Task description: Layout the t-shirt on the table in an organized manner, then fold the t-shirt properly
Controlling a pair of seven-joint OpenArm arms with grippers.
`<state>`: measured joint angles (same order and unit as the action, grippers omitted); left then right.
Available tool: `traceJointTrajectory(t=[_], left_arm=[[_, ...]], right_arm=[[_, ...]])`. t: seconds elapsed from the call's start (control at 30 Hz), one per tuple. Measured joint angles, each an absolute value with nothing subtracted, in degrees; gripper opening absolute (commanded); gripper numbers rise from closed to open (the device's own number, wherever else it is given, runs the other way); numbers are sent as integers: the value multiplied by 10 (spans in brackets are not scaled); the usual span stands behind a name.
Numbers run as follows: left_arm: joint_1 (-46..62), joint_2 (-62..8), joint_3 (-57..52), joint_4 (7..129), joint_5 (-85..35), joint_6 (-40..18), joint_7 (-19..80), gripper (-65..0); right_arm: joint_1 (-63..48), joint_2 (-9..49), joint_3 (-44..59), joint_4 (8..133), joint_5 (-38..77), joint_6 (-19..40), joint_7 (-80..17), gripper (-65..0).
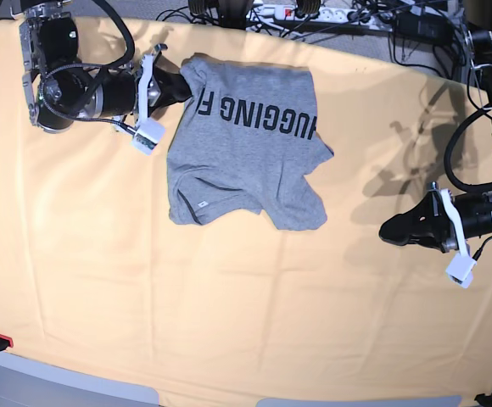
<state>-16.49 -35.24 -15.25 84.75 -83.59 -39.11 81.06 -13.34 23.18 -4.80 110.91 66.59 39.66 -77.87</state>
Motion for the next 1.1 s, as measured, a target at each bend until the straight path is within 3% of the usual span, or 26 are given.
traceJointTrajectory(t=[0.23, 0.4, 0.53, 0.63, 0.77, 1.1], left_arm=[[-165, -353, -152, 848, -836, -397, 810, -650], [-131, -353, -152, 897, -836, -397, 808, -650], [-73, -353, -154, 971, -836, -397, 811, -650], [-35, -352, -167, 1034, -836, -397, 809, -650], [25, -353, -220, 1113, -836, -397, 809, -650], [249, -353, -361, 1263, -837, -377, 810, -650]], right_arm=[[-130, 225, 73, 1197, 645, 397, -726, -650], [-139, 185, 199, 1220, 705, 397, -742, -650], [-168, 154, 296, 1244, 773, 397, -818, -650], [-192, 135, 358, 1287, 840, 397, -810, -650], [-254, 123, 433, 1344, 838, 397, -812, -650], [-425, 124, 599, 1343, 840, 397, -809, -650]])
